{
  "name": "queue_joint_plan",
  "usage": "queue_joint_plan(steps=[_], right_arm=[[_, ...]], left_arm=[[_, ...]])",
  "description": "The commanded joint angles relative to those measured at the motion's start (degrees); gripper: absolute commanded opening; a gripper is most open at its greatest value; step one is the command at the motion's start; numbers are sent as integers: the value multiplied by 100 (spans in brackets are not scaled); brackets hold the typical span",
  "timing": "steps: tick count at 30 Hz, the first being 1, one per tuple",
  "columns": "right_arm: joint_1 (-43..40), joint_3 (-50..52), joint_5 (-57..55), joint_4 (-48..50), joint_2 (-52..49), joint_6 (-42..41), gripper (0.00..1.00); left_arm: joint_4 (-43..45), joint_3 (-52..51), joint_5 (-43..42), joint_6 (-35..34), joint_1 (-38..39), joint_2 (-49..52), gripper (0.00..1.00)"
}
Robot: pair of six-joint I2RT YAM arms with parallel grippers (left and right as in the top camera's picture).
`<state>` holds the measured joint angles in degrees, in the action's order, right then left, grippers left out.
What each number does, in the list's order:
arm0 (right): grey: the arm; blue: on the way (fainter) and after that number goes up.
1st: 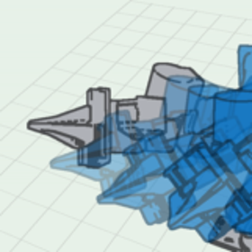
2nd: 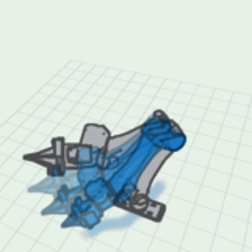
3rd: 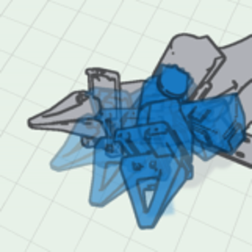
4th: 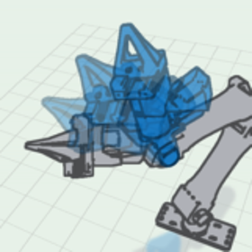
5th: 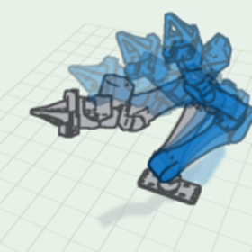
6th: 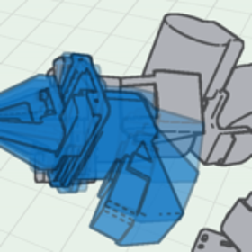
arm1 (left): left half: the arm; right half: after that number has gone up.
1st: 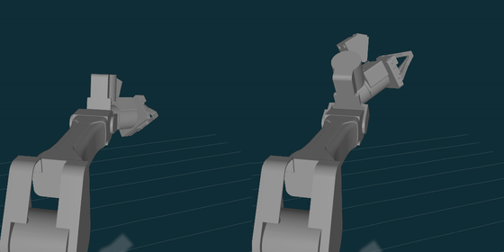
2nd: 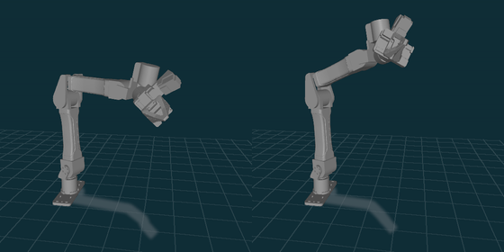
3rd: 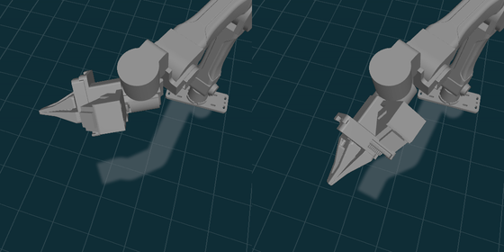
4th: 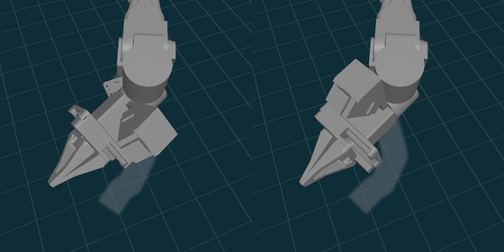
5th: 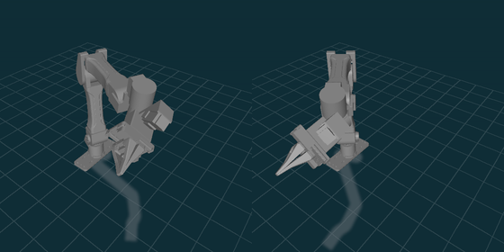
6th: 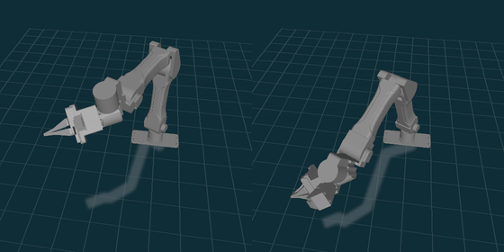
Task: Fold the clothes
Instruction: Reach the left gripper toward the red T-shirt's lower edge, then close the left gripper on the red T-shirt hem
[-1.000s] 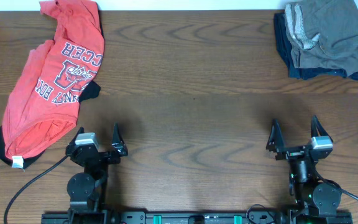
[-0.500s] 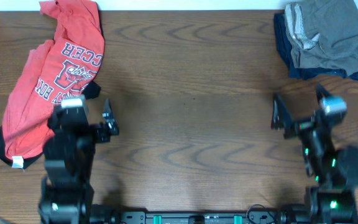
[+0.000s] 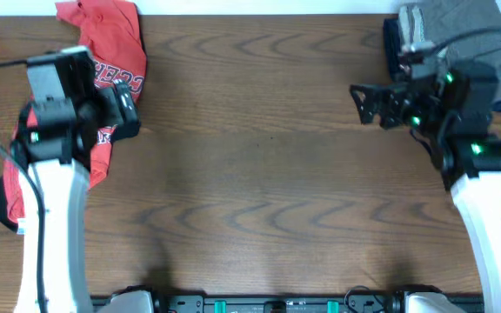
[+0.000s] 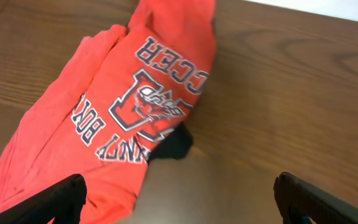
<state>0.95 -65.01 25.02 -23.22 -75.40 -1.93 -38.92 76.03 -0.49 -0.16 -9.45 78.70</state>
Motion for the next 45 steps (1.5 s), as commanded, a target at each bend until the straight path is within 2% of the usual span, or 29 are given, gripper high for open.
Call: queue_joint_plan(steps=[1, 8, 13, 22, 25, 30, 35, 39, 45], right_arm=[[50, -201, 267, 85, -339, 70, 99], [81, -201, 356, 173, -758, -13, 99], [133, -199, 354, 170, -951, -13, 99], [334, -199, 352, 221, -1204, -9, 93], [376, -199, 341, 227, -1237, 44, 86], [396, -199, 328, 289, -1237, 184, 81], [400, -199, 330, 297, -1237, 181, 79], [400, -199, 330, 289, -1237, 181, 78], [400, -199, 328, 291, -1237, 181, 75]], left_arm=[[168, 146, -105, -42, -317, 396, 98], [413, 146, -103, -481, -1370, 999, 98], [562, 144, -98, -505, -2247, 1314, 98], [835, 144, -101, -385, -3410, 2210, 98], [780, 144, -101, -175, -3687, 2551, 98], [621, 144, -101, -127, -4011, 2959, 97], [509, 142, -103, 581, -4122, 3294, 91], [511, 133, -103, 592, -4138, 3576, 88], [494, 133, -101, 595, -4138, 3753, 73]])
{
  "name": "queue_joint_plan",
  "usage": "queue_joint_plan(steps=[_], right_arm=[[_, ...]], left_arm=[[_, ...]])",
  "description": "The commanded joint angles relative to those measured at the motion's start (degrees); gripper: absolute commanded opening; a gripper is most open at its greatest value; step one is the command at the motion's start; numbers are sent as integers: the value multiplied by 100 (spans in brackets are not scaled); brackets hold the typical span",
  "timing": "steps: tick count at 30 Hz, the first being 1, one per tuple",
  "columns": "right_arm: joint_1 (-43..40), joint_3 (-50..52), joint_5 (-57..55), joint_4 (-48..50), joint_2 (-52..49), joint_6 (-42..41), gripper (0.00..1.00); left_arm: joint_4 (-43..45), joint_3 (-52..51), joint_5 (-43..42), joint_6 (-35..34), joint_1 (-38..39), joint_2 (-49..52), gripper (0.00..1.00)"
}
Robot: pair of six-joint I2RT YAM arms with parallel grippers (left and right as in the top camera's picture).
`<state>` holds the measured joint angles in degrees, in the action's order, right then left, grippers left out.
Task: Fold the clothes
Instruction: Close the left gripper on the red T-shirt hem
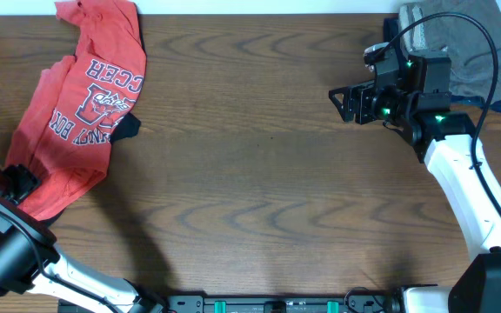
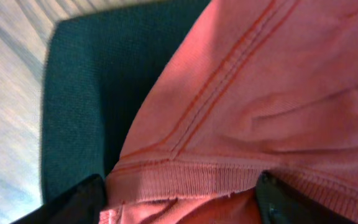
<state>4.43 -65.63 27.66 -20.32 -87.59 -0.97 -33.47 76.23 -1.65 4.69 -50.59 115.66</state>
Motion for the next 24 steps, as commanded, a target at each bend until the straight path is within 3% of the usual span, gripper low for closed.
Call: queue_joint_plan(steps=[1, 4, 6, 10, 17, 24], right_arm=[[52, -138, 63, 0, -17, 85, 74], [52, -138, 66, -2, -17, 85, 72], [52, -138, 66, -4, -17, 85, 71], [52, -138, 63, 11, -17, 85, 69], [52, -138, 66, 15, -17, 85, 70], [52, -138, 66, 17, -17, 85, 73]], left_arm=[[-46, 114, 15, 109, -24, 57, 70], [-46, 114, 15, 107, -24, 57, 59], [-42, 114, 15, 107, -24, 57, 46], [-31, 116, 13, 105, -24, 55, 40], [-33, 179, 11, -240, -17, 11, 40], [-2, 216, -243, -328, -17, -208, 50]])
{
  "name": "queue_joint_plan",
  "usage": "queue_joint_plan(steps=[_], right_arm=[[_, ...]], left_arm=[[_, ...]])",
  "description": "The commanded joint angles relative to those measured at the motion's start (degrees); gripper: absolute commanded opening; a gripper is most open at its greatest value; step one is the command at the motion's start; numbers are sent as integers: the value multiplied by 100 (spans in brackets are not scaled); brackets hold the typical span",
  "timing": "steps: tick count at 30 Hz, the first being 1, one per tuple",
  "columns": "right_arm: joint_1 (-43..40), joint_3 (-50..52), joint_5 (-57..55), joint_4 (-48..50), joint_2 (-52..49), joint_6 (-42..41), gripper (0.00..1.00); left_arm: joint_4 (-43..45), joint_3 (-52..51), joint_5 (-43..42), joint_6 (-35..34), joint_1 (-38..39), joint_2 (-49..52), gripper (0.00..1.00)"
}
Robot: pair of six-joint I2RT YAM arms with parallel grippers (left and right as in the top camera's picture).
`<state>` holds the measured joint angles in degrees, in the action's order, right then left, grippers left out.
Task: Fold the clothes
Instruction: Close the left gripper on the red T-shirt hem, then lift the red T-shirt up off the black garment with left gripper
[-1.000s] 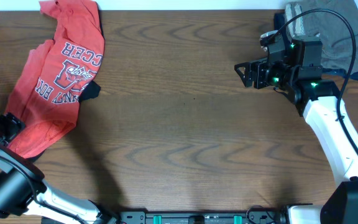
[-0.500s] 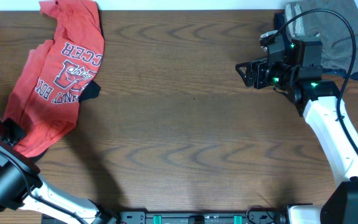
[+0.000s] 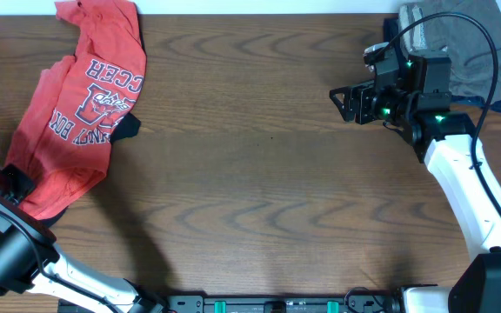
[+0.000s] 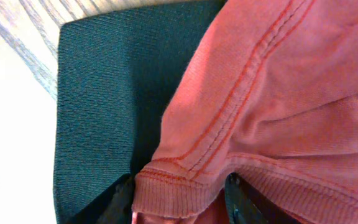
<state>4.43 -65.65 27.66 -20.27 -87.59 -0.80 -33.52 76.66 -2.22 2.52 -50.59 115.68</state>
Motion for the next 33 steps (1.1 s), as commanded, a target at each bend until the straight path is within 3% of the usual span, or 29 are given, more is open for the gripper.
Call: queue_joint_plan(steps=[1, 12, 15, 21, 26, 33], right_arm=[[52, -136, 66, 13, -17, 68, 73], [52, -136, 63, 17, -17, 68, 71], [52, -136, 66, 15, -17, 68, 70], [52, -136, 66, 15, -17, 68, 68], [52, -136, 66, 15, -17, 68, 67], [55, -136, 68, 20, -17, 66, 66]], left_arm=[[4, 173, -190, -111, -17, -234, 50], [0, 175, -190, -120, -17, -254, 49], [0, 175, -192, -240, -17, -254, 28], [15, 175, -192, -260, -17, -254, 6], [9, 212, -236, -514, -17, -286, 6], [2, 385, -1421, -629, -7, -774, 6]])
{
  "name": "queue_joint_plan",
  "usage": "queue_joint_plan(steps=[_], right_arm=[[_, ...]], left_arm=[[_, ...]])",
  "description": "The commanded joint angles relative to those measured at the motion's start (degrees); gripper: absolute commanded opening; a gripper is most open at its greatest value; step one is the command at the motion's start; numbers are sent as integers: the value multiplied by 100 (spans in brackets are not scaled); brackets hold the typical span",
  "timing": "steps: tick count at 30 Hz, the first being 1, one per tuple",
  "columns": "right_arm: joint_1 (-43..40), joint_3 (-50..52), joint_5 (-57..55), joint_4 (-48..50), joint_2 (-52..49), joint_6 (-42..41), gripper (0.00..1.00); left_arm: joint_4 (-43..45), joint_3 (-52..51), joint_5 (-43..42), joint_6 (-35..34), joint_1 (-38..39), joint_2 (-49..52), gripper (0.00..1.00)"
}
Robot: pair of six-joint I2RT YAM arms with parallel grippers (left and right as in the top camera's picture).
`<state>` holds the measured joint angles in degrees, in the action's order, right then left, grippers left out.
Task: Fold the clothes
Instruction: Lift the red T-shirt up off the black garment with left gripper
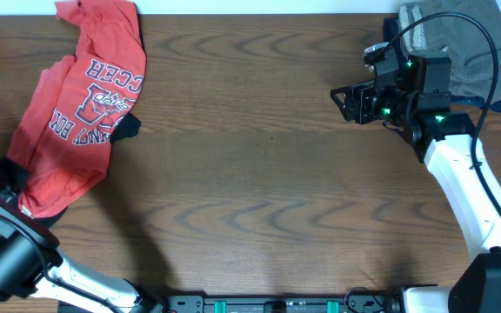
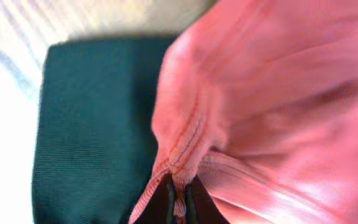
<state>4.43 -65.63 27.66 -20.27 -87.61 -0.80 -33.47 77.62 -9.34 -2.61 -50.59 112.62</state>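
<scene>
A red T-shirt (image 1: 81,96) with dark lettering lies crumpled along the table's left side, from the far edge down to the left edge. My left gripper (image 1: 9,176) sits at its near left hem, shut on a pinch of the ribbed red hem (image 2: 180,193); its fingertips press together in the left wrist view. A dark green garment part (image 2: 92,124) lies under that hem. My right gripper (image 1: 348,97) hangs over the table at the right, pointing left; its jaws stand apart with nothing between them.
A stack of grey and dark blue clothes (image 1: 464,43) lies at the far right corner behind the right arm. A dark collar or sleeve (image 1: 127,127) pokes out at the shirt's right edge. Bare wooden table (image 1: 259,174) spans the middle.
My left gripper's fingers, apart round the red hem before, are now shut on it, and the hem is bunched up between them. The right arm has not moved.
At first my left arm hovered over the shirt's middle, its gripper open. Then the gripper was down at the shirt's near left hem, fingers on either side of it. Their gap had narrowed a moment later, and now they pinch the hem. The right arm shifted slightly early on.
</scene>
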Motion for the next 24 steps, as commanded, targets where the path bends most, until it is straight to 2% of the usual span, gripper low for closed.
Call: queue_joint_plan(steps=[1, 8, 14, 19, 24], right_arm=[[59, -138, 68, 20, -15, 66, 66], [59, -138, 68, 15, -15, 66, 61], [57, -138, 68, 15, -15, 63, 59], [57, -138, 92, 13, -15, 39, 57], [57, -138, 155, 7, -15, -50, 57]], left_arm=[[-2, 297, -887, -122, -7, -584, 6], [-192, 297, -2251, -922, 22, -1370, 6], [-278, 297, -3567, -955, 518, -1976, 6], [-181, 297, -3823, -955, 1596, -2555, 6], [636, 297, -3814, -1025, 2964, -3023, 6]])
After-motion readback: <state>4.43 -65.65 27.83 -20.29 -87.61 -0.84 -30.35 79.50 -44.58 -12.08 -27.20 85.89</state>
